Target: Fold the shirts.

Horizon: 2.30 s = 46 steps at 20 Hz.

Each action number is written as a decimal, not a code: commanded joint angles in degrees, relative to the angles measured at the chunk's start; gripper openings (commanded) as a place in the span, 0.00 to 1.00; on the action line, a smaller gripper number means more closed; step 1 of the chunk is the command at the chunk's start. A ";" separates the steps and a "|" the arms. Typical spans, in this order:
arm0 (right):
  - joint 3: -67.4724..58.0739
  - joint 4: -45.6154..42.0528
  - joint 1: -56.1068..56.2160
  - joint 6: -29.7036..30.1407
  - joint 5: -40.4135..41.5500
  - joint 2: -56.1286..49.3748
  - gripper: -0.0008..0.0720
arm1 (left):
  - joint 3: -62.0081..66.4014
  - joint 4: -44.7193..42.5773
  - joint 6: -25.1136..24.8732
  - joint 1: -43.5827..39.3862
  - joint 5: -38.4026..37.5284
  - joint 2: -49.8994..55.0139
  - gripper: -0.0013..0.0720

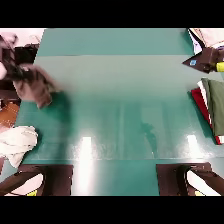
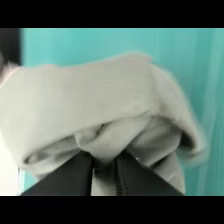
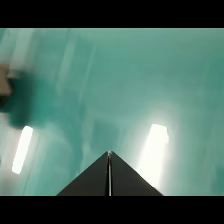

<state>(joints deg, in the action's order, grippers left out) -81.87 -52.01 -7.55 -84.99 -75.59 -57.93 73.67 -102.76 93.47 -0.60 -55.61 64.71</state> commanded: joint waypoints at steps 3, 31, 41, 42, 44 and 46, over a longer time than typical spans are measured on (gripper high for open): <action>-0.04 0.00 0.00 -0.07 11.13 4.81 0.04 | 17.70 26.95 -16.85 -6.34 -6.43 -7.76 0.06; -0.02 -0.22 0.02 -0.04 6.78 6.03 0.04 | -28.68 62.31 -31.23 -3.13 -10.80 7.65 0.82; 0.46 -0.17 0.02 -0.04 3.54 5.49 0.04 | -32.35 79.67 -34.62 -4.20 4.52 11.69 0.67; 1.31 -0.13 0.02 -0.04 3.37 5.51 0.04 | -32.35 79.69 -35.12 -5.16 5.31 11.72 0.67; 3.37 -0.02 0.04 -0.07 3.39 5.51 0.04 | -32.35 79.65 -35.01 -7.65 6.93 11.72 0.67; 5.27 -0.02 0.07 -0.07 3.37 5.51 0.04 | -32.35 79.67 -34.95 -9.46 8.55 11.72 0.67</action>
<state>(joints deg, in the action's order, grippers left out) -78.74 -52.18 -7.55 -85.03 -71.79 -52.38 41.43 -24.43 59.02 -7.75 -49.98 76.25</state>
